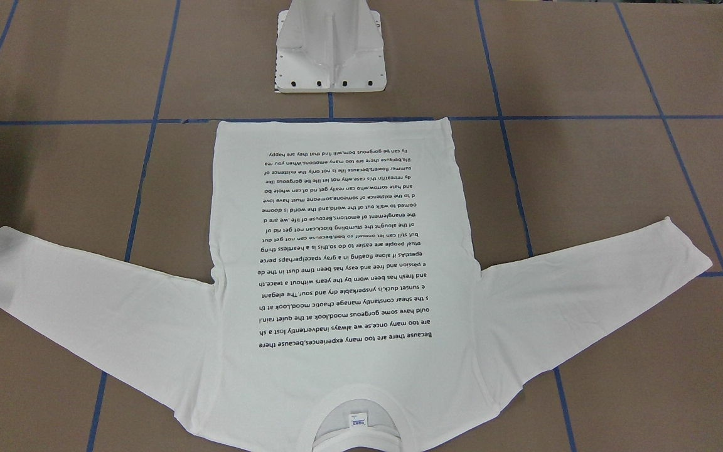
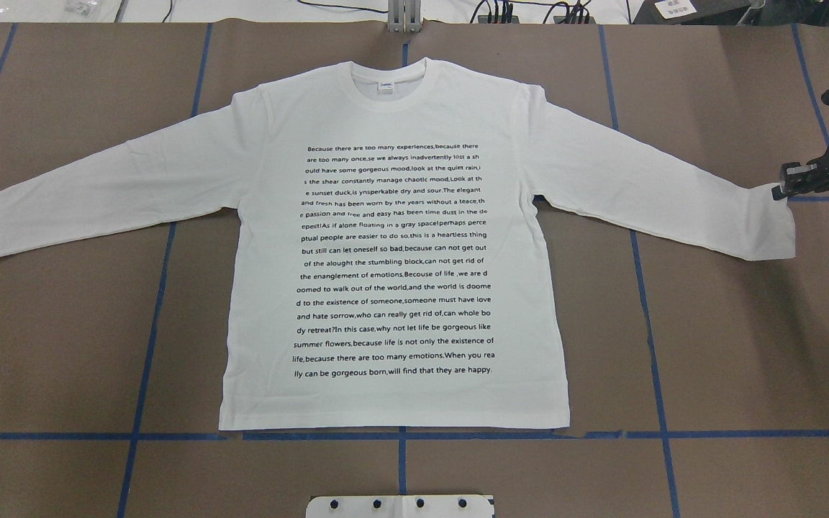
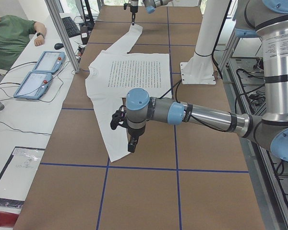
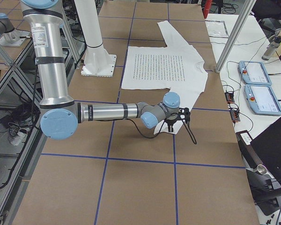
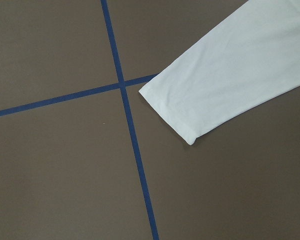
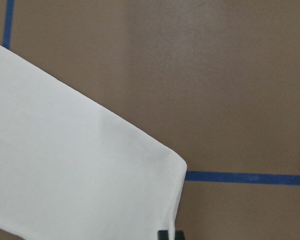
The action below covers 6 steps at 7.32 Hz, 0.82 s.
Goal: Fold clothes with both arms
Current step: 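Raise the right gripper and move it toward the shirt's shoulder nearest it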
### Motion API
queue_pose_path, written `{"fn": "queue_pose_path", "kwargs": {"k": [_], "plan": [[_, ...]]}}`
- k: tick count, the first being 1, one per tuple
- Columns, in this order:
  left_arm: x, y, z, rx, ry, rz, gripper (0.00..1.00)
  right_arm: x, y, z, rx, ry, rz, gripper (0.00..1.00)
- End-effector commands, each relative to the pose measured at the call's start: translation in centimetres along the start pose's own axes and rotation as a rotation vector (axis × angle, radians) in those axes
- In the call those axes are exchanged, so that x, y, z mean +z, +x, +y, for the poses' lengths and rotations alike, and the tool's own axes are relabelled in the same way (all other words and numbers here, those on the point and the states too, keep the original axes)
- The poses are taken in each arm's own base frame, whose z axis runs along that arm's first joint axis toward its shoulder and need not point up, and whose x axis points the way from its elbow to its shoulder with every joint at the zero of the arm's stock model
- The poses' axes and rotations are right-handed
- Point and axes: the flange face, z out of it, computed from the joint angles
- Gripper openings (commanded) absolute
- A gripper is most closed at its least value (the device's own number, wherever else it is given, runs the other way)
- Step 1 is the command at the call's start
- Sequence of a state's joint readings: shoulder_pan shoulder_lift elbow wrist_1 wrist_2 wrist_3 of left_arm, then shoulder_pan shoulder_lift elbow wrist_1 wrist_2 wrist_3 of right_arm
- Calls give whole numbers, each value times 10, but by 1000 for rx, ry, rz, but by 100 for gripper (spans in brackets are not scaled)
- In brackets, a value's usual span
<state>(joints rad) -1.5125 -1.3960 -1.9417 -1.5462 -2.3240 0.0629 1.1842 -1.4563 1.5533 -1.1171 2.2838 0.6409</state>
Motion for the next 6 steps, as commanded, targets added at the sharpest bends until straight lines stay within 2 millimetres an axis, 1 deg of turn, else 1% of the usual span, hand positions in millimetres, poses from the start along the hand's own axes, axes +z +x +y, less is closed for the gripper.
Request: {"fn": "queue_pose_path", "kwargs": {"k": [1, 2, 3, 4, 5, 6], "plan": [[0, 0, 0, -1, -1, 0, 100, -92, -107, -22, 52, -20, 56, 0], [0, 0, 1, -1, -1, 0, 100, -131, -164, -43, 73, -22, 105, 0], [0, 0, 0, -3, 0, 2, 100, -152, -220, -58, 71, -36, 146, 0], [2, -2, -1, -5, -2, 0, 100, -155, -269, -63, 94, -22, 149, 0], [-1, 1, -2, -1, 2, 0, 100, -152, -313, -62, 107, -4, 142, 0], [1, -1, -1, -4, -1, 0, 100, -158, -368, -76, 108, 24, 132, 0]]}}
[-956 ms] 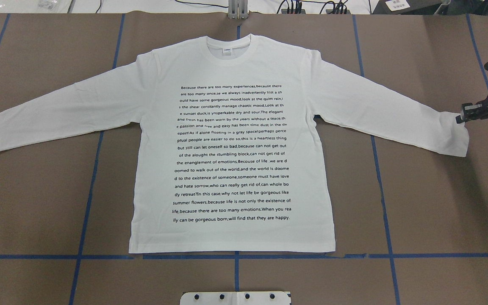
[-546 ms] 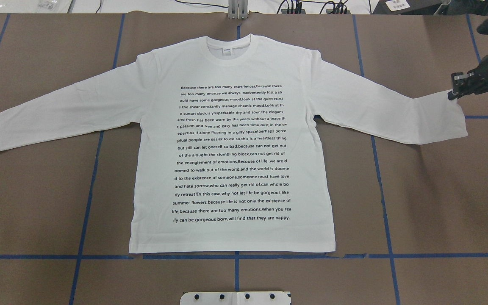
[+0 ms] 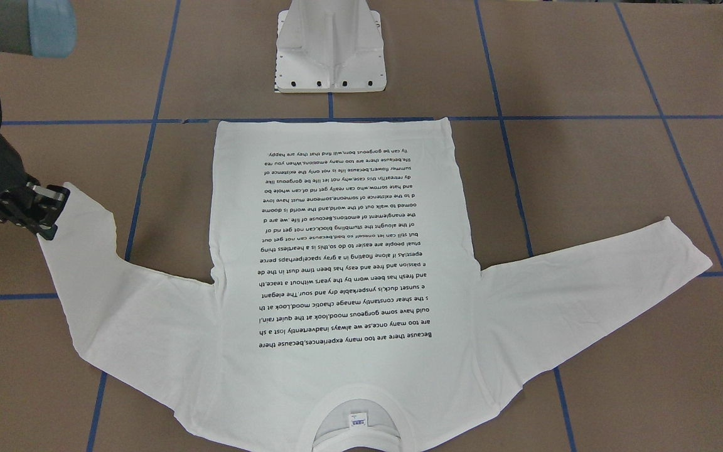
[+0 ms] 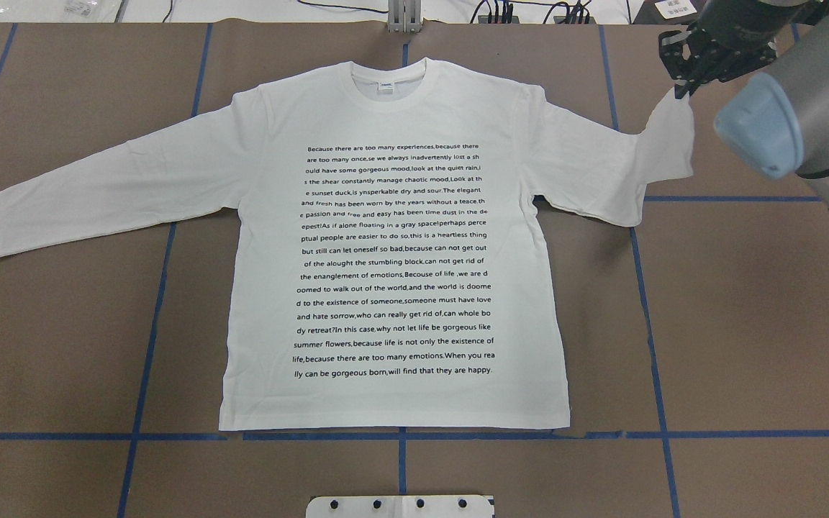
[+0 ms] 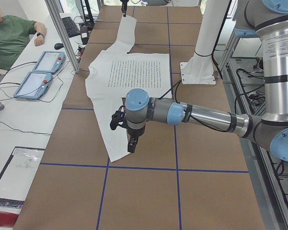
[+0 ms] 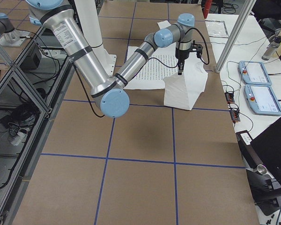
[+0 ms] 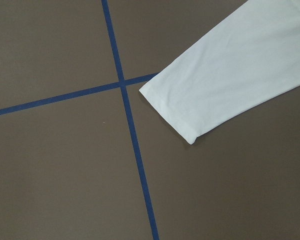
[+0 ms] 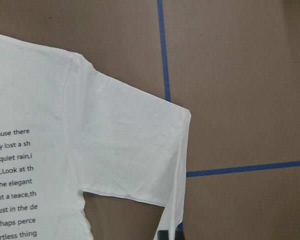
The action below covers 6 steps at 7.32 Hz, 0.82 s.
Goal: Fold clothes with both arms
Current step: 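Raise the right gripper and move it toward the shirt's shoulder nearest it, then grasp the sleeve nearest the right gripper and fold it across the shirt front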
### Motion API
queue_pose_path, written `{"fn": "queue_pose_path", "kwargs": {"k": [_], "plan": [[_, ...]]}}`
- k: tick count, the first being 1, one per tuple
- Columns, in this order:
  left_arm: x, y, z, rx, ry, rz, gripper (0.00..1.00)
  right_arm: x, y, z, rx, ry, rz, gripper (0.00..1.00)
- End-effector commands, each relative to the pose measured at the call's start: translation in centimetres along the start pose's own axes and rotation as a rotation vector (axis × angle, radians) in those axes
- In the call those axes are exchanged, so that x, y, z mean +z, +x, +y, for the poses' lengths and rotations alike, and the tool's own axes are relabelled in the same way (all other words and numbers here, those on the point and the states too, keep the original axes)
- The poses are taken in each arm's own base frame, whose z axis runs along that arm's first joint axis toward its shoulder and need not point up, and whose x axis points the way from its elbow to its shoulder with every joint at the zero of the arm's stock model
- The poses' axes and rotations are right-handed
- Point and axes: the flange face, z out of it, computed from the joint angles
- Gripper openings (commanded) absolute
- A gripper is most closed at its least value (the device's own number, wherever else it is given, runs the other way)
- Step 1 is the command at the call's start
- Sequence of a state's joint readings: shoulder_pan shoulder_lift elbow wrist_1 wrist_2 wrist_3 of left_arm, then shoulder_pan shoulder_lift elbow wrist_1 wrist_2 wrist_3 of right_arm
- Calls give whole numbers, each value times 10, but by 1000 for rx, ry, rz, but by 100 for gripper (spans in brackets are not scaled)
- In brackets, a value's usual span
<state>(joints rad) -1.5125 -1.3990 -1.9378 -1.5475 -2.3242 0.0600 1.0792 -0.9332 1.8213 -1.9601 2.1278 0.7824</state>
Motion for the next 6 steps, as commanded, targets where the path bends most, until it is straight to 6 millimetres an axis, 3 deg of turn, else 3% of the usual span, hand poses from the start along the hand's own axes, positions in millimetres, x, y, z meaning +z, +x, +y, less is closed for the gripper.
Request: {"fn": "queue_pose_path", "kwargs": {"k": [1, 2, 4, 5, 6], "plan": [[0, 0, 0, 1, 1, 0, 100, -22, -131, -5, 24, 38, -12, 0], [1, -1, 0, -2, -2, 0, 100, -30, -191, -17, 26, 52, 10, 0], [3, -3, 1, -6, -7, 0, 100, -26, -291, -15, 39, 79, 5, 0], [4, -4, 2, -9, -9, -1, 100, -6, -335, -7, 40, 115, -20, 0], [4, -4, 2, -10, -10, -1, 100, 8, -366, -1, 38, 140, -40, 0]]}}
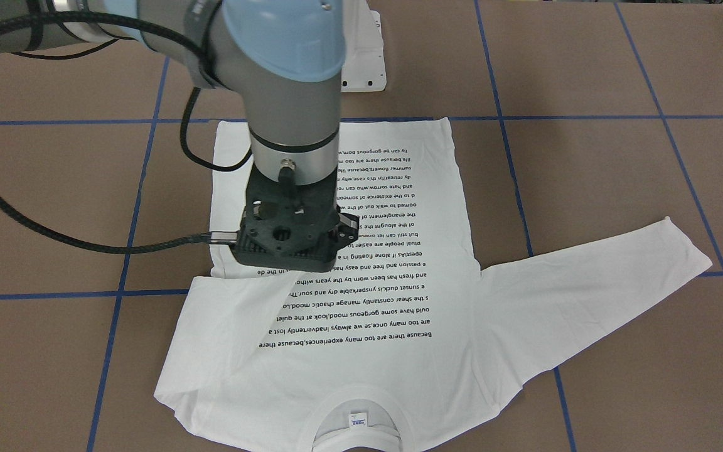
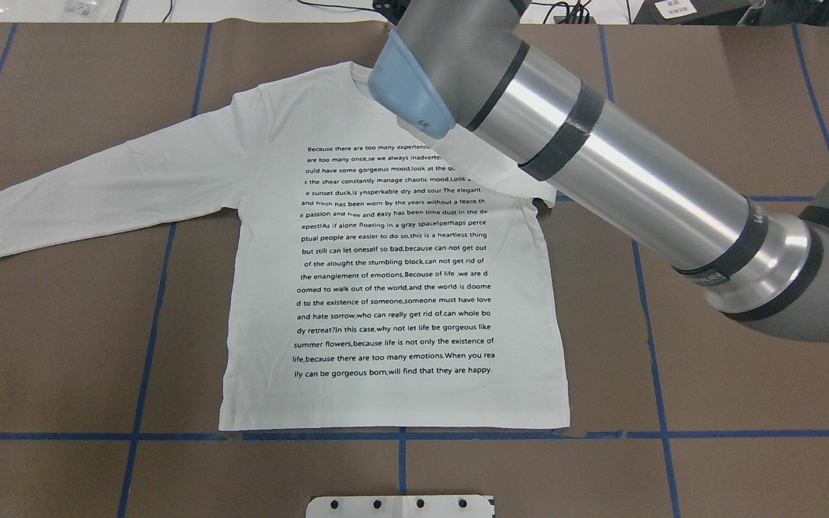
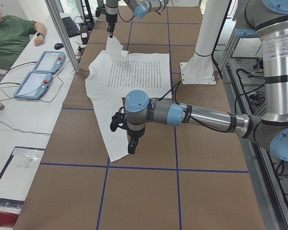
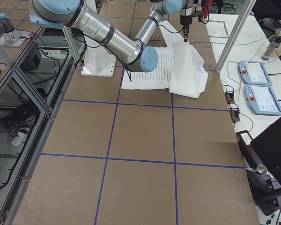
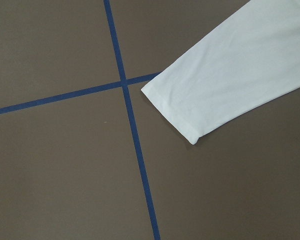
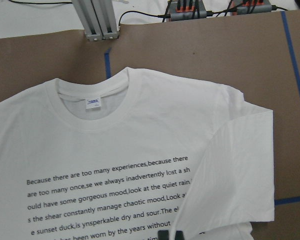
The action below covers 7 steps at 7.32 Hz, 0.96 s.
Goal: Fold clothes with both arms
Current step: 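Grasp the sleeve nearest the right gripper and fold it across the shirt front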
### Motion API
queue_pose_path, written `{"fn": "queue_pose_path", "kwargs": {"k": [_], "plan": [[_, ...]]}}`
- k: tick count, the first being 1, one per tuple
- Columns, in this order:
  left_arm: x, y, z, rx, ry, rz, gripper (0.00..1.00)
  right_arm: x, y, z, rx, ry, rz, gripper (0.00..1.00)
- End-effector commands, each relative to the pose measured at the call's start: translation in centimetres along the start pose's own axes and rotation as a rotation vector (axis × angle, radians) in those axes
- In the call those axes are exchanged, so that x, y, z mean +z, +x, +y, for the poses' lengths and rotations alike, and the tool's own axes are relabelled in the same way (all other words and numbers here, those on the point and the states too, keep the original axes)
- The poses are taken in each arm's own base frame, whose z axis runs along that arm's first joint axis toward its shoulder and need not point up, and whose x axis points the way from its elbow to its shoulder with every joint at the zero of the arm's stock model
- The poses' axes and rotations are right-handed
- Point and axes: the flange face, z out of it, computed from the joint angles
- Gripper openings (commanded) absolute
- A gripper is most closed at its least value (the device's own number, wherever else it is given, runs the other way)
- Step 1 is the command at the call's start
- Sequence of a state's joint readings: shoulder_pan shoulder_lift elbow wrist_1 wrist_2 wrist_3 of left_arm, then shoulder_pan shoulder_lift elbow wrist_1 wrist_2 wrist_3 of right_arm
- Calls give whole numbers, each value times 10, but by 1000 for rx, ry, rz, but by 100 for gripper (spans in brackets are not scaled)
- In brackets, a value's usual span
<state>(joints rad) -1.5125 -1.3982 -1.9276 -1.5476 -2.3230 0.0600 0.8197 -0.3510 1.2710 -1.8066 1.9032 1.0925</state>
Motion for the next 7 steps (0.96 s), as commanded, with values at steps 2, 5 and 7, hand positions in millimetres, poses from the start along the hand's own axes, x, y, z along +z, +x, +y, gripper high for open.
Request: {"fn": "queue_pose_path", "kwargs": {"k": [2, 5, 7], "plan": [[3, -2, 2, -7, -8, 1, 100, 55, -76, 50, -29, 56, -33, 0], [4, -3, 2, -8, -9, 2, 100, 88, -104, 77, -14, 79, -42, 0], [4, -3, 2, -8, -9, 2, 100, 84, -130, 82, 39, 92, -52, 0]]}}
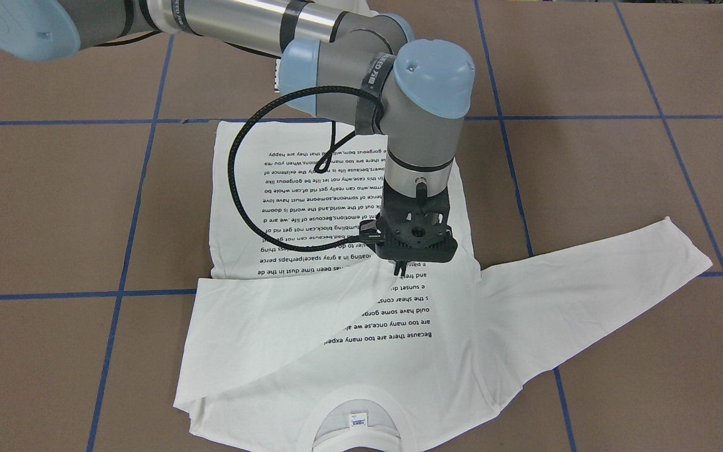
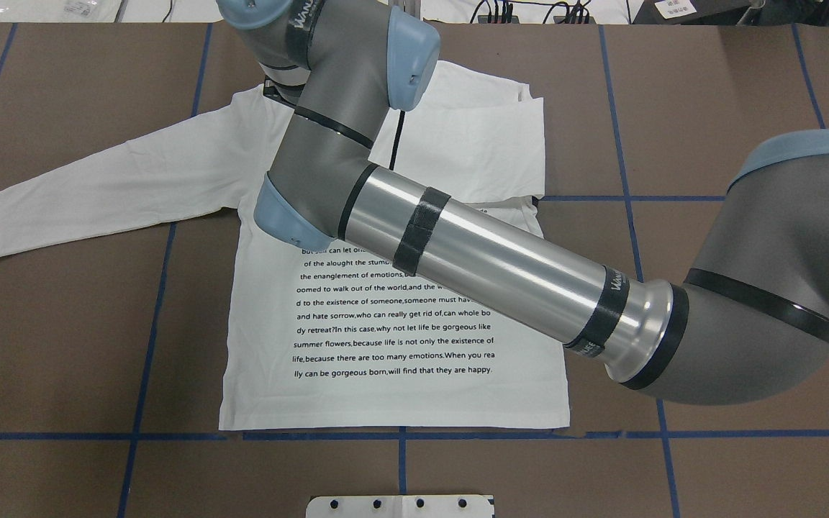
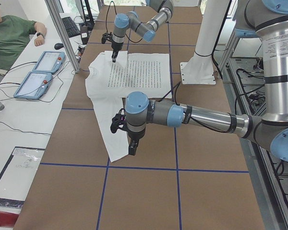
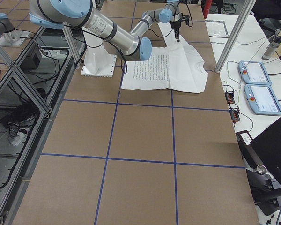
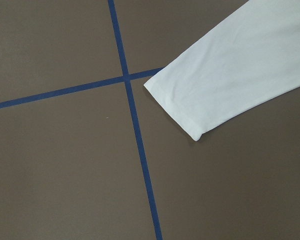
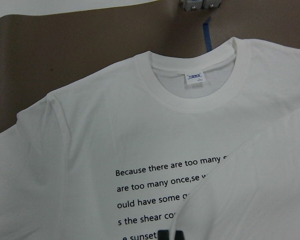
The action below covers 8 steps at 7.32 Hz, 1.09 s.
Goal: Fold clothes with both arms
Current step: 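Grasp the sleeve nearest the right gripper and fold it across the shirt front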
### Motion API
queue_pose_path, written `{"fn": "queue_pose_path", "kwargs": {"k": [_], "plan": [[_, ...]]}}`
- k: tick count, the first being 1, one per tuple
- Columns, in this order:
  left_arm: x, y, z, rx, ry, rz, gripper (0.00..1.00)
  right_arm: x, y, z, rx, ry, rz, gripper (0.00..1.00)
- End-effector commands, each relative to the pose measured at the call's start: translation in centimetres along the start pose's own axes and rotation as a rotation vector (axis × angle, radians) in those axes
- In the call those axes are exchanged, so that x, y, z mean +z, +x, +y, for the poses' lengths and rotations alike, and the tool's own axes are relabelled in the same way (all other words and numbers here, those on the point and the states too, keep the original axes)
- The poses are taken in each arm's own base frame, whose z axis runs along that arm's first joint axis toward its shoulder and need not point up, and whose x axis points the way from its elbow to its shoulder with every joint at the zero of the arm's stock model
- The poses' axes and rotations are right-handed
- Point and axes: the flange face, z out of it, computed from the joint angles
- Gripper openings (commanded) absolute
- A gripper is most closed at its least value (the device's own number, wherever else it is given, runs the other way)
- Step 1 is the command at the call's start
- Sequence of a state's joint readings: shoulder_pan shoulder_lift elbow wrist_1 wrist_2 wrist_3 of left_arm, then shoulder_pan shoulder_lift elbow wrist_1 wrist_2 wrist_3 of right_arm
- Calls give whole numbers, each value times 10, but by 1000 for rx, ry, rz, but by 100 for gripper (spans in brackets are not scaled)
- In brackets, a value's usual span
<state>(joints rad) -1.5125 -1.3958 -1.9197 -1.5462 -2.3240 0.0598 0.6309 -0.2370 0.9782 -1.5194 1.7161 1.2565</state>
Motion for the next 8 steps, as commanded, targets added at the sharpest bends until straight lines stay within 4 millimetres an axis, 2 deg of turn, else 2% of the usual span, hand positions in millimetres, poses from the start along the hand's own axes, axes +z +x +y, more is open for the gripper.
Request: {"fn": "queue_pose_path", "kwargs": {"k": [1, 2, 3, 5, 6, 7, 8], "plan": [[0, 0, 0, 1, 1, 0, 100, 6, -18, 4, 68, 12, -10, 52], [-2, 1, 0, 4, 4, 0, 100, 6, -23, 2, 63, 19, 1, 99], [-4, 4, -3, 14, 13, -1, 100, -2, -30, 1, 66, 22, -9, 99], [-21, 18, -31, 61, 61, -9, 100, -11, -30, -9, 58, 19, -17, 100], [-37, 32, -61, 116, 119, -16, 100, -11, -12, -31, 35, -38, -16, 100], [-38, 32, -83, 158, 166, -17, 100, -7, 10, -49, 14, -104, 2, 100], [-33, 28, -108, 143, 181, 7, 100, 0, 32, -59, -32, -135, 59, 100]]}}
